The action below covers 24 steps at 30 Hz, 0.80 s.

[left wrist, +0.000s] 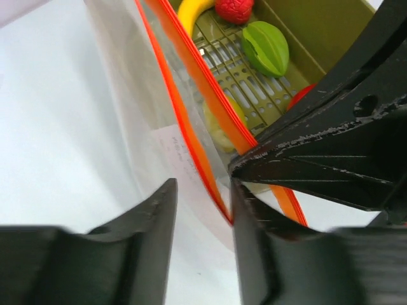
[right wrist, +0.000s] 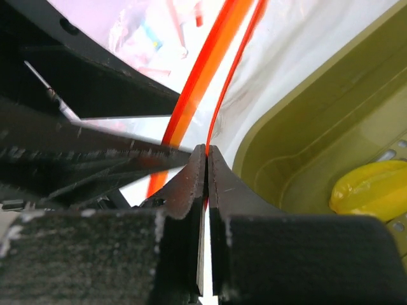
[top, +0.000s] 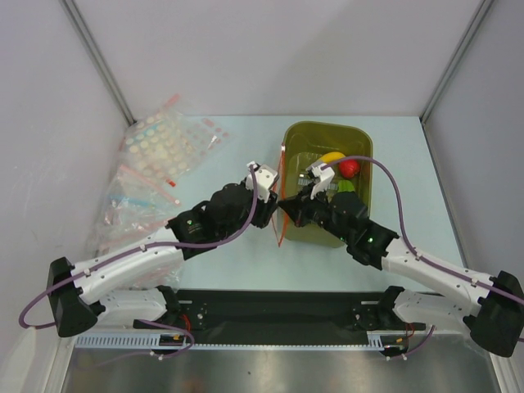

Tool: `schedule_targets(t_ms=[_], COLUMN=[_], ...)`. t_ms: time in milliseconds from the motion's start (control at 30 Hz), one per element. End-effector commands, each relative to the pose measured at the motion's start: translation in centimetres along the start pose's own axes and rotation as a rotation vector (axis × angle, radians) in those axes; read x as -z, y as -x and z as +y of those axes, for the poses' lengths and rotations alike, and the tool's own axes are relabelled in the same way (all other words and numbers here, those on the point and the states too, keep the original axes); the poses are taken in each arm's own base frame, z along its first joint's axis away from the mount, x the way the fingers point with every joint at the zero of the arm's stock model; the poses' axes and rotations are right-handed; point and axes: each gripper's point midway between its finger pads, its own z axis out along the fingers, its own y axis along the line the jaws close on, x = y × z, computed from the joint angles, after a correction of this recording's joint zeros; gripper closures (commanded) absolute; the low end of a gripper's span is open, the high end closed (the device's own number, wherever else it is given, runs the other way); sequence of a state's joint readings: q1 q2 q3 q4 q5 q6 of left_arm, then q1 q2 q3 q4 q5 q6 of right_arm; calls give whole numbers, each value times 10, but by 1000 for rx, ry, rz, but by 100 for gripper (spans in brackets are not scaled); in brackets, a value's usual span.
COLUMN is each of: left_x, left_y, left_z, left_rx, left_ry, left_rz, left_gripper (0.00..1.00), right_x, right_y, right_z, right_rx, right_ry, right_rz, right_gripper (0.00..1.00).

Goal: Place the food in the zip-top bag and seal the zipper
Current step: Open the zipper of the food storage bag at the center of the board.

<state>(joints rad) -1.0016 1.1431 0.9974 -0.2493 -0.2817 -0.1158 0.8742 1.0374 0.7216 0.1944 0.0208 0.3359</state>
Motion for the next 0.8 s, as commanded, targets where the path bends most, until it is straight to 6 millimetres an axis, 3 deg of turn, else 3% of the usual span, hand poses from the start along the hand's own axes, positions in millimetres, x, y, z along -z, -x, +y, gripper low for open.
schedule_targets(t_ms=[0, 67, 167, 233, 500, 567, 767], left_x=[5, 4, 3, 1, 5, 5, 13], left_y=[21, 20, 19, 16, 17, 15, 18], left_z=[10, 12, 13, 15, 27, 31, 44], left_rx=[20, 15, 4, -5, -28, -29, 22], left_ry=[54, 65, 72, 85, 148, 168, 226], left_rz=[-91, -90, -79, -61, -54, -54, -142], left_gripper=[59, 77, 95, 100, 96, 91, 89], right_x=[-2, -3, -3, -1, 5, 7, 11], right_y=[24, 23, 23, 25, 27, 28, 31], right_z=[17, 18, 21, 15, -34, -39, -37], right_rx=[8, 12, 18, 22, -5, -8, -10], right_ry=[46, 51, 56, 25, -250, -271, -247], right_rz=[-88, -79, -81, -90, -100, -104, -111], right_gripper=[100, 100, 100, 100, 100, 100, 100])
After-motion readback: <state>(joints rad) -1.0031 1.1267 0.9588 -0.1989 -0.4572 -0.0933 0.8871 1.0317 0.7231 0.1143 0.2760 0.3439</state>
